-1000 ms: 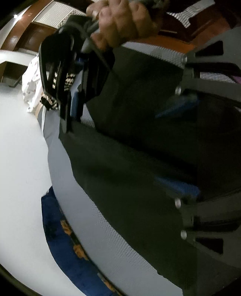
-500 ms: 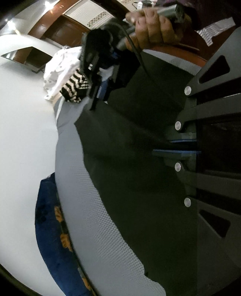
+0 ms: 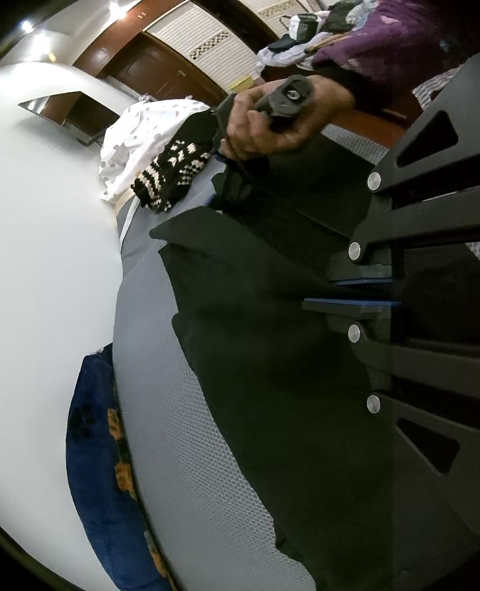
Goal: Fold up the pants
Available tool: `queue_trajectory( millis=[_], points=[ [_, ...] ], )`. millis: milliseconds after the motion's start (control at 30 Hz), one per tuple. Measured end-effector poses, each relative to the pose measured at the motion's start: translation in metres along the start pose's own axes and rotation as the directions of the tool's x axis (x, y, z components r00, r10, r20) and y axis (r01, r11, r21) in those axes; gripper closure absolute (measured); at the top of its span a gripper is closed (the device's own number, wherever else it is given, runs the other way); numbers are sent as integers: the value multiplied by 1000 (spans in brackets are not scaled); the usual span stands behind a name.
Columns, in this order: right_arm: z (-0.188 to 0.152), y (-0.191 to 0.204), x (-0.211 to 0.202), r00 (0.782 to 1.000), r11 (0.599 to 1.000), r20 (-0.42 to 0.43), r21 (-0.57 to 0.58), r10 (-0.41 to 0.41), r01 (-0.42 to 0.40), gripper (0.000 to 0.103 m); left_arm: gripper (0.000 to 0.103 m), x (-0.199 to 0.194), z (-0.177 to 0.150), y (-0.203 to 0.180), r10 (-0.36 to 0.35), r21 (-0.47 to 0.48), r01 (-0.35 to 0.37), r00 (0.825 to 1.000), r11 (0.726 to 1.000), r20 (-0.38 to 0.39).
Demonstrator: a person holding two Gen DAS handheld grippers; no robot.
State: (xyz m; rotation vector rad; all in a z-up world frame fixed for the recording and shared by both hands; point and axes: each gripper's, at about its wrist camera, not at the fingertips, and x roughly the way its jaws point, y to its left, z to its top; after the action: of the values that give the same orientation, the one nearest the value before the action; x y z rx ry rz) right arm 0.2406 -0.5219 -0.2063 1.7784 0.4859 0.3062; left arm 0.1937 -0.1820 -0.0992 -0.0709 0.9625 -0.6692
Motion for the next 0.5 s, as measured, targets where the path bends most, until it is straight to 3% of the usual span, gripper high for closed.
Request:
queue_trajectory(
  millis=[133,267,400,500],
  points=[
    [4,12,-3,1000,998,-2,-60,-25,24,62,97,2,0,-1,1,13,-1,1000,1000,-8],
    [2,24,-14,994,984,35,-145,-101,105,93,97,4,-1,-2,6,19,-6,1000,1000,-16],
    [-2,38,-41,977,959,120,-204,-176,198,96,97,3,-3,-5,20,49,-19,1000,999,-19],
    [-16,60,-64,961,915,154,-303,-230,268,97,97,-4,-5,-14,29,102,-28,1000,994,-3]
  ],
)
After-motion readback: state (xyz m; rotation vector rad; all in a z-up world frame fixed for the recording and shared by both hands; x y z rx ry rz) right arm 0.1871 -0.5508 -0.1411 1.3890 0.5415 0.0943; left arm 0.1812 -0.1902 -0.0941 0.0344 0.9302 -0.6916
